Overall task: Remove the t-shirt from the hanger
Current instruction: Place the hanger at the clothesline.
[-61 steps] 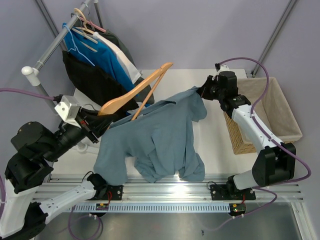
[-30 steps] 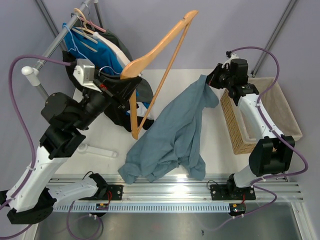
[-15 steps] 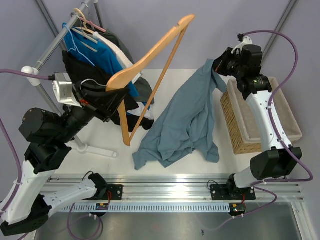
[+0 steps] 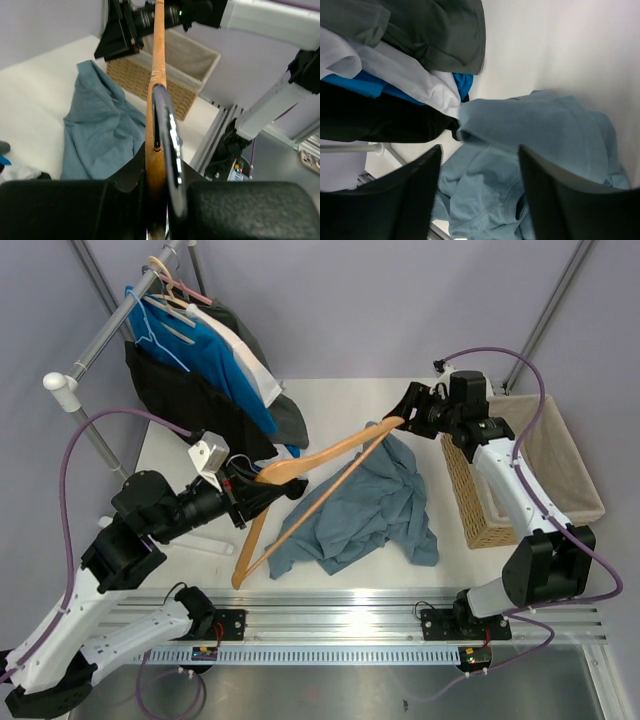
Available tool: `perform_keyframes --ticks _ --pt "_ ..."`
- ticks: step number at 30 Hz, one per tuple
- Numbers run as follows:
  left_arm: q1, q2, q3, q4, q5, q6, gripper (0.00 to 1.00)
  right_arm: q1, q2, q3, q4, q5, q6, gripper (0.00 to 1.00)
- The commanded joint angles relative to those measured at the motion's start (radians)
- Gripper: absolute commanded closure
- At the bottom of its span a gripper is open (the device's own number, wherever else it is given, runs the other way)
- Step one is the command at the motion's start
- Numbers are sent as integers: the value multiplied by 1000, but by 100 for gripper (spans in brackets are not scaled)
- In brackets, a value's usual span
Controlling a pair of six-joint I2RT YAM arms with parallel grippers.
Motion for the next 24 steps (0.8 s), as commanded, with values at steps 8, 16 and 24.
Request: perform_keyframes --ticks 8,16,24 --pt "1 -93 -43 -223 155 45 100 -10 -187 216 -263 7 -193 16" --pt "1 -164 -74 -320 235 113 100 58 -262 230 -39 -603 -187 17" --pt "1 -135 -91 -342 226 147 100 491 -175 368 -418 -435 -598 16"
